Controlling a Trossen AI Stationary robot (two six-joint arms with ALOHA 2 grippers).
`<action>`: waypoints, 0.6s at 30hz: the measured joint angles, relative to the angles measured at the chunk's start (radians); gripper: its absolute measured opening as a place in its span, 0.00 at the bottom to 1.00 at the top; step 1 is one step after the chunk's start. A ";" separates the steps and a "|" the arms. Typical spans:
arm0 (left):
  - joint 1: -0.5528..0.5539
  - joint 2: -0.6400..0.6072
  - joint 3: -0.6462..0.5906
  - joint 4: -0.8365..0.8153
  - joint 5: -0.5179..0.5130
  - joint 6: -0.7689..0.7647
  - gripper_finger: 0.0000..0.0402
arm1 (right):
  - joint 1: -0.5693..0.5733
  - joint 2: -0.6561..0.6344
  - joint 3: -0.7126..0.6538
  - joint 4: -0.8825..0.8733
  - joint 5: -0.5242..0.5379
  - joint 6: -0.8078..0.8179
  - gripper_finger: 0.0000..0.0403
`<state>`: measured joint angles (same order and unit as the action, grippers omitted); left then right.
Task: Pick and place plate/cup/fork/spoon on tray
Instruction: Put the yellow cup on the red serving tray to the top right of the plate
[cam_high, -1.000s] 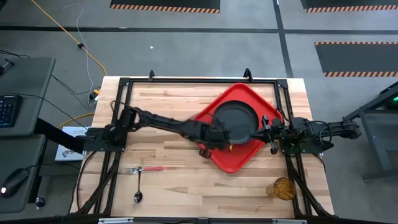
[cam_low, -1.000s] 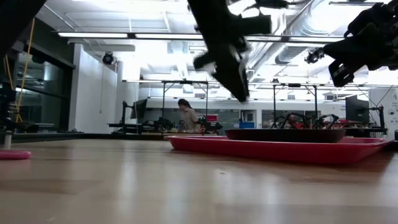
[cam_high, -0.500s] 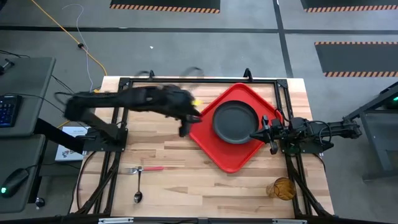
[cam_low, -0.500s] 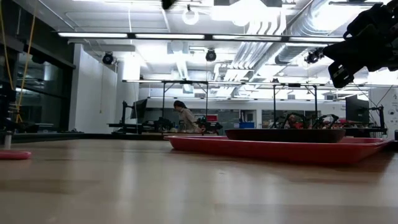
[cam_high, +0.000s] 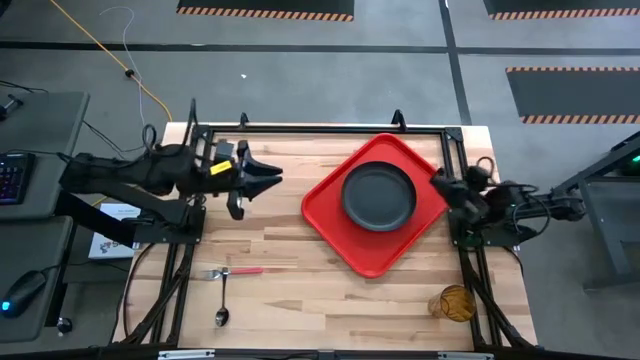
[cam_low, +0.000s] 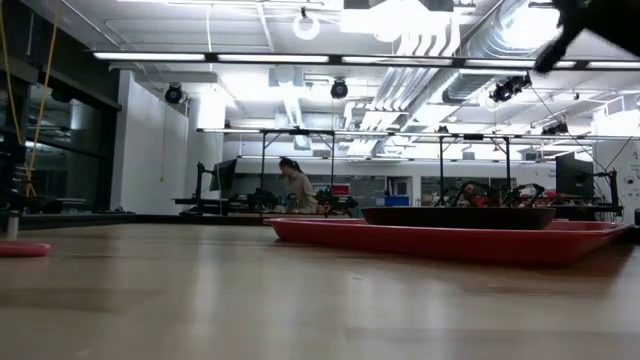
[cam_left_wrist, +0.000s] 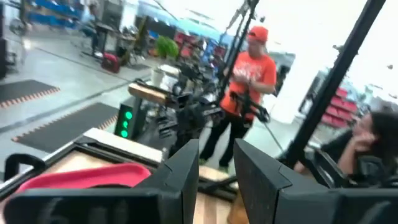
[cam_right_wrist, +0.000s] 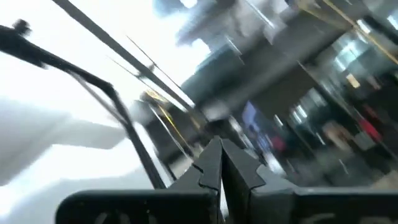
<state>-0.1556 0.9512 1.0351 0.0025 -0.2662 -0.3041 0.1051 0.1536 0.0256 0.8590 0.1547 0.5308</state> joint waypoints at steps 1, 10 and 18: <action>-0.002 -0.003 -0.008 0.014 -0.011 0.000 0.22 | 0.002 0.041 0.027 0.053 -0.037 -0.033 0.00; -0.004 0.012 -0.025 0.034 -0.019 0.000 0.22 | 0.048 0.517 0.519 -0.124 -0.244 -0.274 0.00; -0.003 0.011 -0.025 0.046 -0.016 -0.006 0.22 | 0.047 0.764 0.970 -0.865 -0.401 -0.072 0.00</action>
<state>-0.1589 0.9619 1.0100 0.0482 -0.2817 -0.3103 0.1518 0.9180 0.9955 -0.0062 -0.2467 0.4584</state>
